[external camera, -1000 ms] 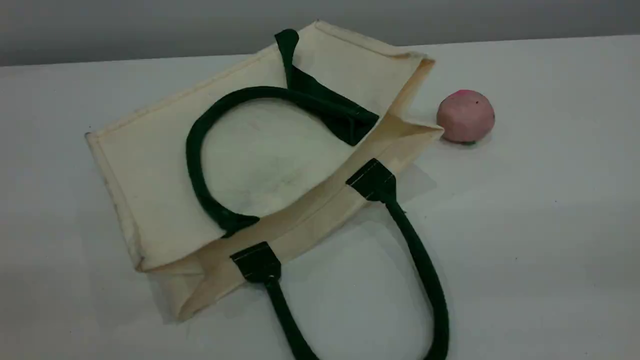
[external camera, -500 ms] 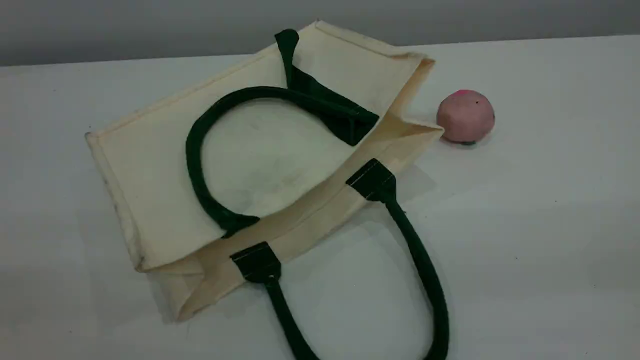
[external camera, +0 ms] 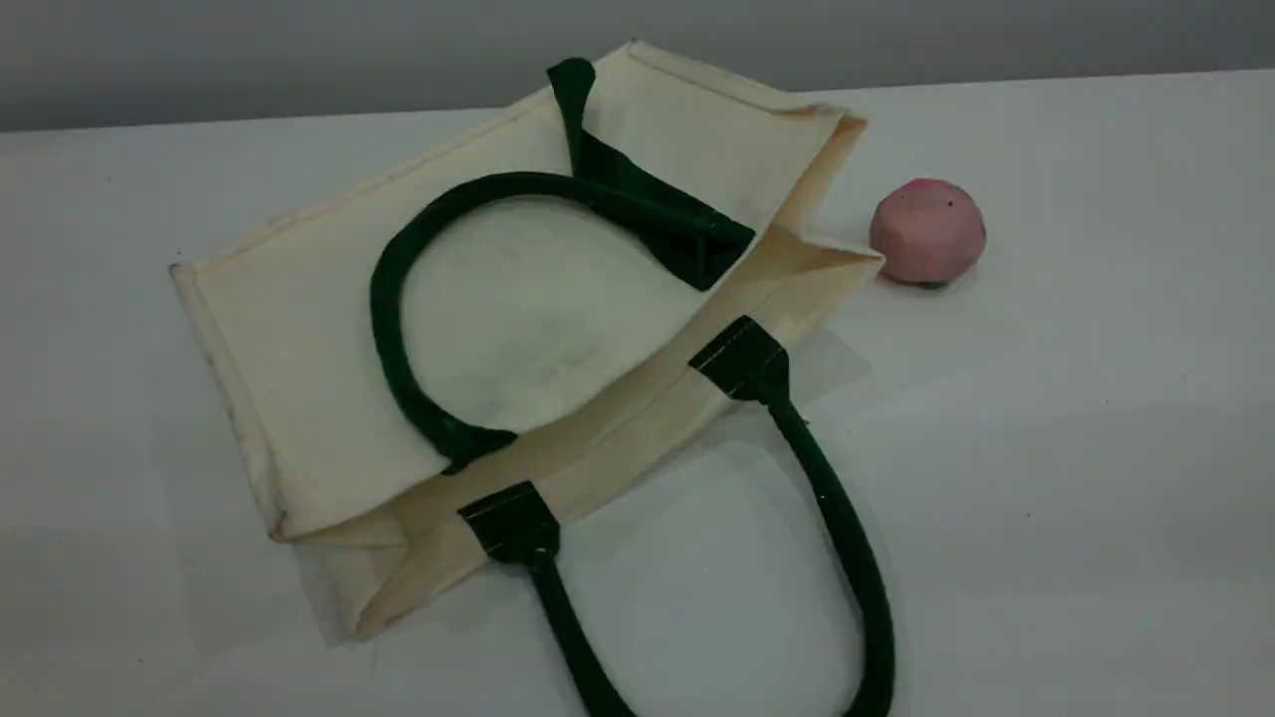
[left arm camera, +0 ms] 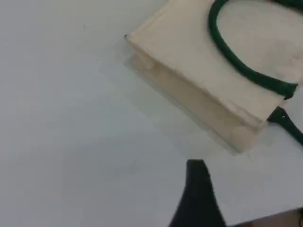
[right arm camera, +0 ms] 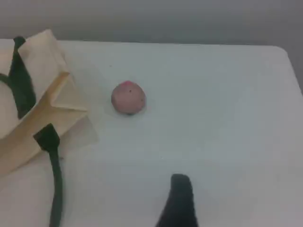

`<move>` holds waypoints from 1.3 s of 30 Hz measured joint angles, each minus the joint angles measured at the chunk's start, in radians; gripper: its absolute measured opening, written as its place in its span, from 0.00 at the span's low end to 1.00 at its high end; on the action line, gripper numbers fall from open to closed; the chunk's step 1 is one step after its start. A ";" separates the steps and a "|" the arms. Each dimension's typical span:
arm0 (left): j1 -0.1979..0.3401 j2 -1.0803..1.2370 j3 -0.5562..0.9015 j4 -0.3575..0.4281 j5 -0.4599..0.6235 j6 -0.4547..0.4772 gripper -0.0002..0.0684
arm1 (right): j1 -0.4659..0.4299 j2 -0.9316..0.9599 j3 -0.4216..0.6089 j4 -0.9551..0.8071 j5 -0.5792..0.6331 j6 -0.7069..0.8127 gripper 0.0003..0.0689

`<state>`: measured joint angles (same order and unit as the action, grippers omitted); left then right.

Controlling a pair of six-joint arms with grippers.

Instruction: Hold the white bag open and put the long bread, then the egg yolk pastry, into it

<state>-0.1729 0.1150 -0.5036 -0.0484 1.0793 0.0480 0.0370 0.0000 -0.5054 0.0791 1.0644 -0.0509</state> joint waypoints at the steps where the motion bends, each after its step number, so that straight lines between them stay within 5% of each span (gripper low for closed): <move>1: 0.000 0.000 0.000 0.000 0.000 0.000 0.69 | 0.000 0.000 0.000 0.000 0.000 0.000 0.80; 9: 0.011 0.000 0.000 -0.002 0.000 -0.001 0.69 | 0.001 0.000 0.000 0.001 0.001 0.000 0.80; 15: 0.137 0.000 0.000 -0.005 0.000 -0.004 0.69 | 0.001 0.000 0.000 0.001 0.001 0.000 0.80; 20: 0.182 -0.031 0.000 -0.004 0.000 -0.004 0.69 | 0.001 0.000 0.000 0.001 0.001 0.000 0.80; 39: 0.188 -0.115 -0.001 -0.003 0.000 -0.004 0.69 | -0.048 0.000 0.000 0.004 0.001 0.000 0.80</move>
<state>0.0155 0.0000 -0.5043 -0.0513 1.0792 0.0442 -0.0113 0.0000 -0.5054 0.0835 1.0653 -0.0509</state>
